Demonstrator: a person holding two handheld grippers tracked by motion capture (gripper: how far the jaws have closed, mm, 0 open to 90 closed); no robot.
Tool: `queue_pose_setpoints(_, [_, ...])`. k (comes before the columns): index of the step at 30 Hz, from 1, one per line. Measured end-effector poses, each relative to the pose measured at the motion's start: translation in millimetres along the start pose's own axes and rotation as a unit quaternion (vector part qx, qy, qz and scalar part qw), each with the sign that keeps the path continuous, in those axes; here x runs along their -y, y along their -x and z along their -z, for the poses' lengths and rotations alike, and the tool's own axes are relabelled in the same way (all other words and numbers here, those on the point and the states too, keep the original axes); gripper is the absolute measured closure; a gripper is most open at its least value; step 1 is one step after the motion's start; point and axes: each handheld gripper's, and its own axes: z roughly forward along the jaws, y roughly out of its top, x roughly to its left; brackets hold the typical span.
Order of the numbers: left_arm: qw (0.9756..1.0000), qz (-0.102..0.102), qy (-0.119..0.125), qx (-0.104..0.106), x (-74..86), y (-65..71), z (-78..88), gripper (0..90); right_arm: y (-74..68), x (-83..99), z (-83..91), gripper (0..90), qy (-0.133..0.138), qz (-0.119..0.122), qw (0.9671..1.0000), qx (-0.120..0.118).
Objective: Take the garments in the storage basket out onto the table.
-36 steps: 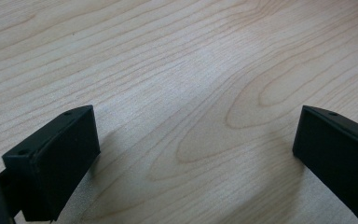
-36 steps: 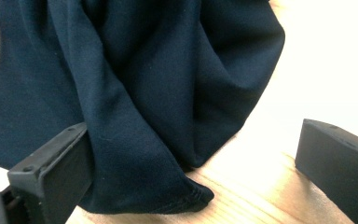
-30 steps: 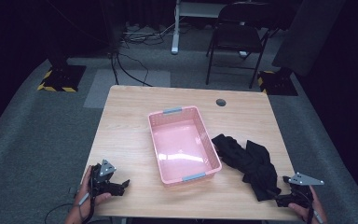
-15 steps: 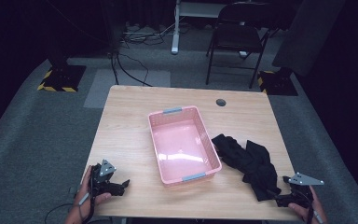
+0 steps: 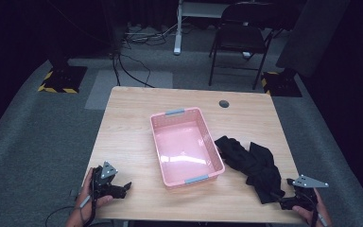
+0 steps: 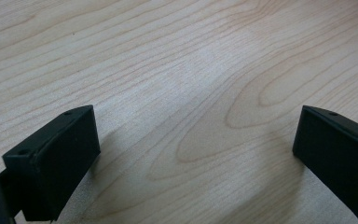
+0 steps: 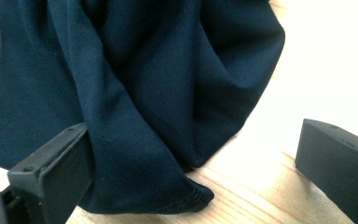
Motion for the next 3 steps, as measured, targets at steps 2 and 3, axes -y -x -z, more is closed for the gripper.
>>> queue_pose_setpoints(2, [1.0, 0.0, 0.001, 0.001, -0.1, -0.1, -0.3, 0.0, 0.0, 0.0, 0.0, 0.2, 0.0, 0.0, 1.0, 0.001])
queue_pose_setpoints(3, [1.0, 0.0, 0.0, 0.001, -0.1, -0.2, -0.3, 0.0, 0.0, 0.0, 0.0, 0.2, 0.0, 0.0, 1.0, 0.001])
